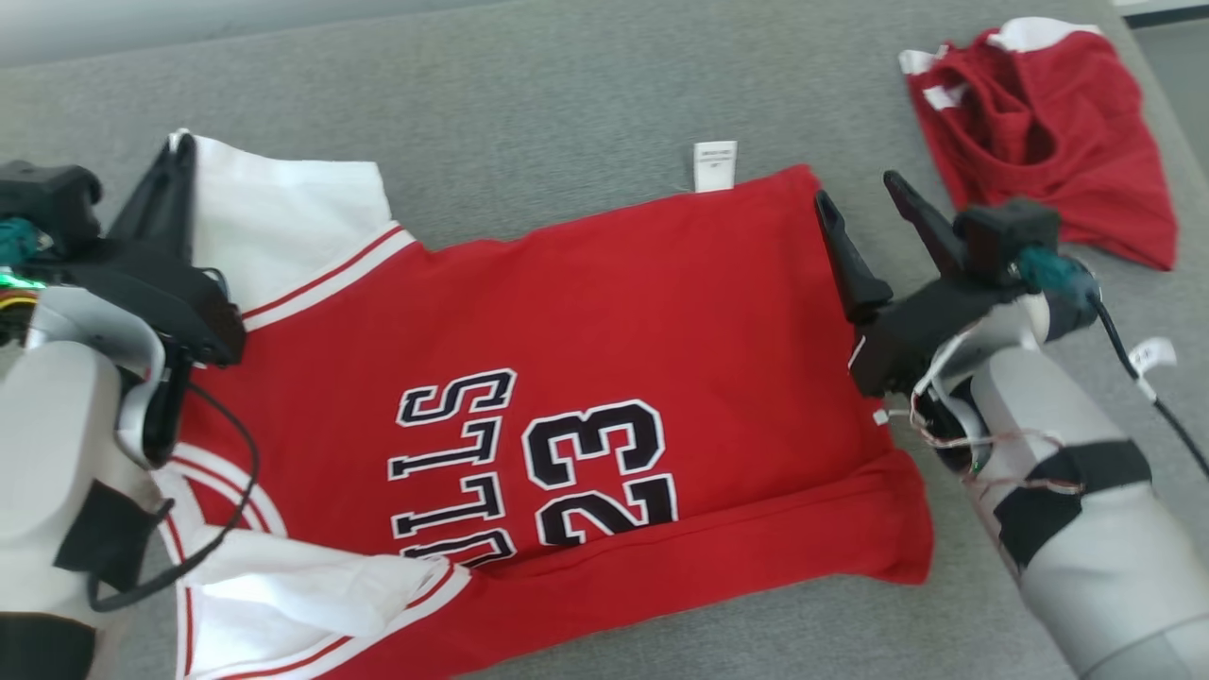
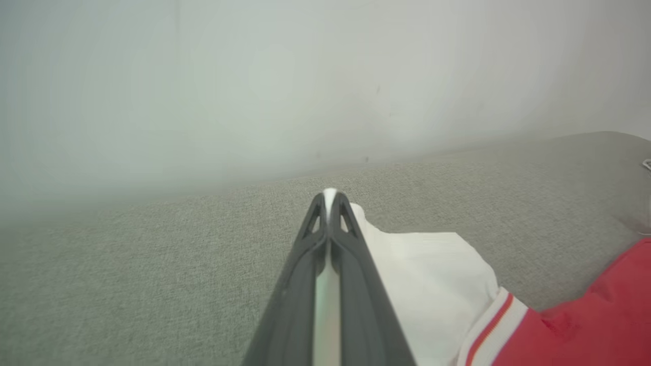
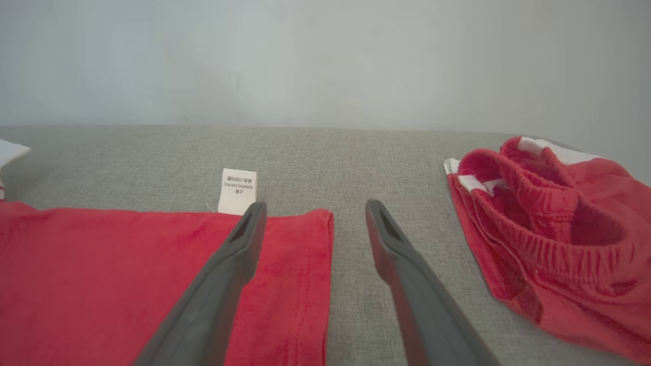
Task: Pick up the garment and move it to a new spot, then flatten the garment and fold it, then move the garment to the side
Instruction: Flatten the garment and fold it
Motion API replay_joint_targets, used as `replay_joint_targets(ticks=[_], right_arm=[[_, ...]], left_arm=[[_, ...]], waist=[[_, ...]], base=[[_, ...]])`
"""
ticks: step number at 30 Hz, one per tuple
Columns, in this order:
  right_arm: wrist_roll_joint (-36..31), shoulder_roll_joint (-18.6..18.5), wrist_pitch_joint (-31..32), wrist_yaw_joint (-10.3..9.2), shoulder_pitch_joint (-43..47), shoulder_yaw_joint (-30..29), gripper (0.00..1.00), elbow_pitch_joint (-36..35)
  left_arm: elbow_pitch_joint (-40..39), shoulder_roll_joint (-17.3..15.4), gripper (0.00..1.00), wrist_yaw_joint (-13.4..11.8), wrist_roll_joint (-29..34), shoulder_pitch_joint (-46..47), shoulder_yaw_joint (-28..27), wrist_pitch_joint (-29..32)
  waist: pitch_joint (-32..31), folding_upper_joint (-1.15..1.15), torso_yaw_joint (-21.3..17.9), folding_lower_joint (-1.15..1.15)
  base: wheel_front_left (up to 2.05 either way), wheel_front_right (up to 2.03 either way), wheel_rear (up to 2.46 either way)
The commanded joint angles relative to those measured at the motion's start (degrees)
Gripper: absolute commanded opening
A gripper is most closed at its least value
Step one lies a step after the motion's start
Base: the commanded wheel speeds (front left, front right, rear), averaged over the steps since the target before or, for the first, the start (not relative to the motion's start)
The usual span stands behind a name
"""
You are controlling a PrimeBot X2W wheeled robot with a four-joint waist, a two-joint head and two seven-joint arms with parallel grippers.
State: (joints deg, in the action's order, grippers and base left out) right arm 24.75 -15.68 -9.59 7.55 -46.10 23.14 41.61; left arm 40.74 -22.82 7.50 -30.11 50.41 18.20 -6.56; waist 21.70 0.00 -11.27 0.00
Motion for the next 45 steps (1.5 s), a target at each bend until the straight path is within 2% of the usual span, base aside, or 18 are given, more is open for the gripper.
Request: replay_joint_targets(ticks=[1, 6, 18, 19, 21, 23, 34, 40, 45], right_arm=[[0.46, -0.68, 0.57, -0.1, -1.7, 1.19, 1.0, 1.73], [2.48, -1.25, 2.23, -0.1, -5.83, 3.65, 1.0, 8.04], [6.76, -0.7, 1.56, -0.1, -11.6, 7.56, 1.0, 16.45], [7.21, -0.54, 1.58, -0.1, -11.97, 7.94, 0.93, 16.99], [7.95, -0.47, 2.21, -0.1, -12.58, 8.74, 0.42, 18.16], [8.56, -0.64, 1.72, -0.1, -13.22, 9.35, 0.0, 19.02], [10.25, -0.62, -3.83, -0.1, -15.43, 10.34, 0.0, 22.86], [13.46, -1.57, -5.31, -0.1, -9.8, 11.88, 0.0, 20.25], [15.39, -4.05, -5.62, -0.1, -4.6, 12.33, 0.0, 14.53]], left_arm=[[-0.92, 0.52, 0.0, -0.07, -0.18, -1.11, 0.28, -0.4], [-3.29, 1.26, 0.0, -0.09, -0.62, -1.8, 0.96, -0.37], [-8.16, 2.04, 0.0, -0.91, -1.15, -2.05, 1.8, 0.39], [-8.46, 2.08, 0.0, -0.92, -1.13, -2.07, 1.9, 0.4], [-9.03, 2.06, 0.0, -0.99, -1.14, -2.07, 2.09, 0.54], [-9.54, 2.0, 0.0, -1.17, -1.17, -2.13, 2.21, 0.66], [-10.48, 2.15, 0.0, -1.76, -2.48, -1.94, 1.17, -1.65], [-11.75, 2.8, 0.0, -1.19, -4.66, -6.94, 0.95, -3.7], [-15.58, 2.14, 0.0, -1.62, -6.29, -13.58, 0.18, -5.19]], waist=[[0.44, 0.0, 1.27, 0.0], [1.05, 0.0, 2.69, 0.0], [3.03, 0.0, 4.47, 0.0], [3.2, 0.0, 4.58, 0.0], [3.53, 0.0, 4.77, 0.0], [3.75, 0.0, 4.9, 0.0], [2.52, 0.0, 5.7, 0.0], [-1.56, 0.0, 6.41, 0.0], [-4.17, 0.0, 6.52, 0.0]], base=[[0.0, 0.0, 0.0], [0.0, 0.0, 0.0], [0.0, 0.0, 0.0], [0.0, 0.0, 0.0], [0.0, 0.0, 0.0], [0.0, 0.0, 0.0], [0.0, 0.0, 0.0], [0.0, 0.0, 0.0], [0.0, 0.0, 0.0]])
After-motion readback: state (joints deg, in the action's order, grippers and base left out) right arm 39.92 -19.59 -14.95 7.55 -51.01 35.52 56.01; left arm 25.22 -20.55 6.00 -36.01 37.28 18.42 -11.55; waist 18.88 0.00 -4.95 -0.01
